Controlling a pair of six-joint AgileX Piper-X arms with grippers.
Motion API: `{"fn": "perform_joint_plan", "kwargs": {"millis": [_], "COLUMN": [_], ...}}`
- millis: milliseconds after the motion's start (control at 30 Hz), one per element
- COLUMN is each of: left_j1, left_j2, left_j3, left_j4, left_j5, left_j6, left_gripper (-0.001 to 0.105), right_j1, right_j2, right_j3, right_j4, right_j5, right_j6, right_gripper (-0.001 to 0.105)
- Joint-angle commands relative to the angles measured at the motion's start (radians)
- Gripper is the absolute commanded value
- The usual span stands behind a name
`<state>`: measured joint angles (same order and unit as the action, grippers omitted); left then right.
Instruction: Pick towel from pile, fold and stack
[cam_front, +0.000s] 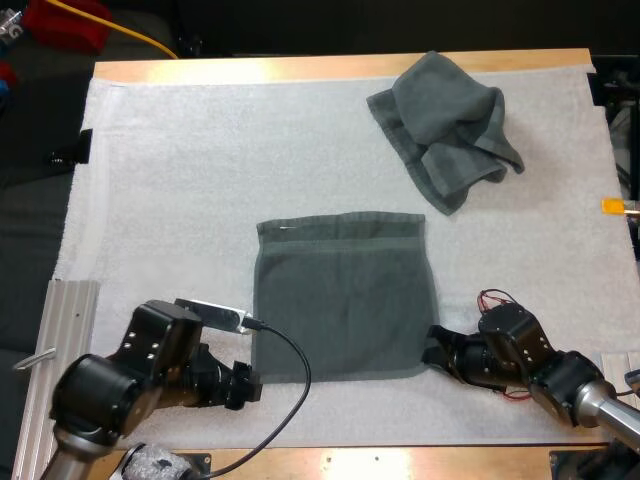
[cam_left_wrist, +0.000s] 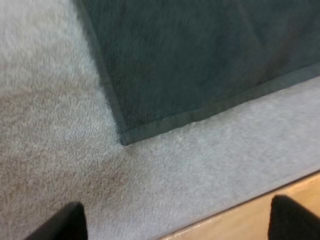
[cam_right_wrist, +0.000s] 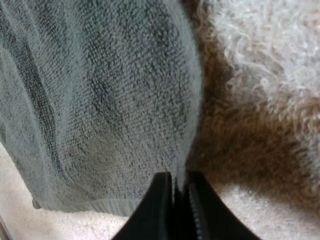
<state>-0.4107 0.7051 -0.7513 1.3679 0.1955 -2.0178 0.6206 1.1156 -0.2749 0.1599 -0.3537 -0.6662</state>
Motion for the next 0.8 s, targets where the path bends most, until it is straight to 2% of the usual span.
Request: {"fn": "perform_joint_plan", "kwargs": {"millis": [0, 67, 200, 400, 567, 767], "left_j1": [-0.005, -0.005, 0.012, 0.170, 0.329, 0.359], "left_j2": [-0.005, -0.005, 0.003, 0.026, 0.078, 0.158], "left_j3": [0.008, 0.056, 0.107, 0.186, 0.230, 0.264], "left_j4": [-0.020, -0.074, -0.144, -0.240, -0.288, -0.346], "left_j5": [0.001, 0.001, 0.015, 0.166, 0.277, 0.327], "left_j6": [-0.017, -0.043, -0.061, -0.026, 0.066, 0.071], "left_gripper": [0.070, 0.070, 0.070, 0.070, 0.070, 0.070], "right_j1": [0.000, 0.000, 0.000, 0.000, 0.000, 0.000], "right_j2": [-0.002, -0.002, -0.002, -0.002, -0.002, -0.002], "right_j3": [-0.002, -0.002, -0.002, -0.002, -0.002, -0.002], "right_j4": [0.002, 0.002, 0.002, 0.002, 0.000, 0.000], "right_j5": [-0.006, -0.014, -0.041, -0.054, -0.063, -0.069], "right_j6": [0.001, 0.001, 0.001, -0.002, -0.002, -0.002], "right_gripper": [0.000, 0.000, 0.000, 0.000, 0.000, 0.000]}}
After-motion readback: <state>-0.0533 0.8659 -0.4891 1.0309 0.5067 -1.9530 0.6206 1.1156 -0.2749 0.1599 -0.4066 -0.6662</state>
